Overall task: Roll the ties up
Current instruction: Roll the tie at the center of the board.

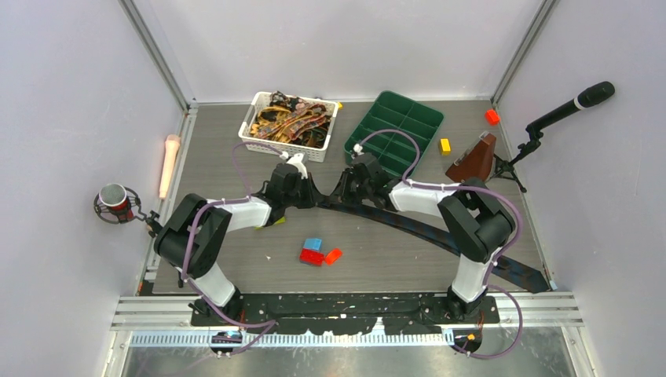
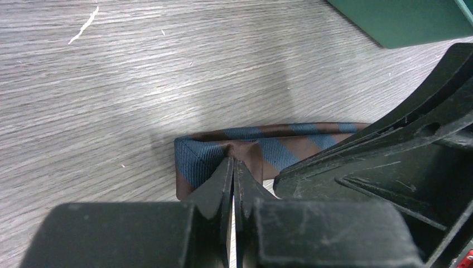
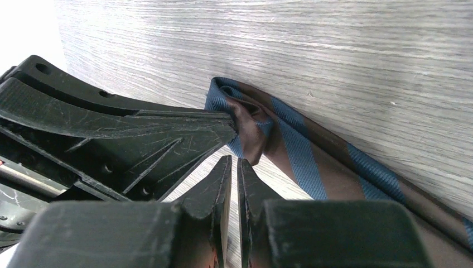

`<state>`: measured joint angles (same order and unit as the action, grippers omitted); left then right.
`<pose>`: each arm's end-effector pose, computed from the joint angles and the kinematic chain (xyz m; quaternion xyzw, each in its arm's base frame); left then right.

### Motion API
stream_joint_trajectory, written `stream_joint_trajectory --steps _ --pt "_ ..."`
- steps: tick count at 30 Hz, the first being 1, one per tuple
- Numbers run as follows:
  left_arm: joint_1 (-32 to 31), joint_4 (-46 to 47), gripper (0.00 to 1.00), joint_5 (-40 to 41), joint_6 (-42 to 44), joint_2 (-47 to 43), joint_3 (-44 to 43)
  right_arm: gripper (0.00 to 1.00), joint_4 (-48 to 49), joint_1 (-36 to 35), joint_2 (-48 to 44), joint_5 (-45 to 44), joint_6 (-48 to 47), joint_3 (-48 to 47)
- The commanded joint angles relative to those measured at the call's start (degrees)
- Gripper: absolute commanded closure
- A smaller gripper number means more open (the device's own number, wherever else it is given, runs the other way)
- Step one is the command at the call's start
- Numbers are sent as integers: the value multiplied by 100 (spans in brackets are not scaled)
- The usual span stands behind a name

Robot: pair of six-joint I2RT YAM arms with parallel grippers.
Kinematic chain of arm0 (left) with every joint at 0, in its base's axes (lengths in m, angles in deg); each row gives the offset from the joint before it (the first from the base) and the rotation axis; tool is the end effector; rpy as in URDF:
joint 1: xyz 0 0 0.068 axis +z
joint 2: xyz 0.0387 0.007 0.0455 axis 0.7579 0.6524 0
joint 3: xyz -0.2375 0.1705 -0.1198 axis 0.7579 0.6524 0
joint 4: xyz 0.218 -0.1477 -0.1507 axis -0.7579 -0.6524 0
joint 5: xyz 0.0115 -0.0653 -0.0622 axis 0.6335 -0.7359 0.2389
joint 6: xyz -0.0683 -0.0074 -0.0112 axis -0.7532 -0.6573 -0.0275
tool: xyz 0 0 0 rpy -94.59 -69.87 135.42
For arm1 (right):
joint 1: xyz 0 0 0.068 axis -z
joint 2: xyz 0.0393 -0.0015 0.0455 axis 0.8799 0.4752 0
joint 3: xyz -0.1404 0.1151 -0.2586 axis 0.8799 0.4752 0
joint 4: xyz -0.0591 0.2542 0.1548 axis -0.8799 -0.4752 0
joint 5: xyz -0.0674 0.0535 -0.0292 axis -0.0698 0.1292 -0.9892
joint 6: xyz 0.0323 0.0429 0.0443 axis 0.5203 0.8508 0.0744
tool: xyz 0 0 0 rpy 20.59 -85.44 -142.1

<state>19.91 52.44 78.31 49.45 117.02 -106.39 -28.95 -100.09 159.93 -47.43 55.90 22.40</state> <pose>0.3189 -0.1907 0.1528 0.0029 0.8820 -0.3111 0.3540 0.3322 0.2790 0.1665 0.0223 0.9011 0.3569 0.2454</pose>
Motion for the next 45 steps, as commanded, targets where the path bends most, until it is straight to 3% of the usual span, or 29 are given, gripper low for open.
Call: stream_joint_trajectory --steps 1,17,22,25,31,40,45 --pt "-34 279 97 82 -5 -27 -166 85 292 -4 138 145 94 -176" --pt "-34 209 97 185 15 -192 -113 85 60 6 693 -118 101 -510" --pt "-34 48 62 351 72 -468 -98 85 51 7 731 -139 97 -497" --pt "5 -63 51 439 99 -641 -95 85 50 13 737 -135 91 -493" --pt "206 -19 44 351 -33 -660 98 85 40 21 753 -114 97 -510" --pt "570 901 28 -368 -552 -176 554 85 33 57 763 -99 92 -475" --pt "641 1359 26 -639 -713 75 638 85 39 67 763 -88 98 -484"
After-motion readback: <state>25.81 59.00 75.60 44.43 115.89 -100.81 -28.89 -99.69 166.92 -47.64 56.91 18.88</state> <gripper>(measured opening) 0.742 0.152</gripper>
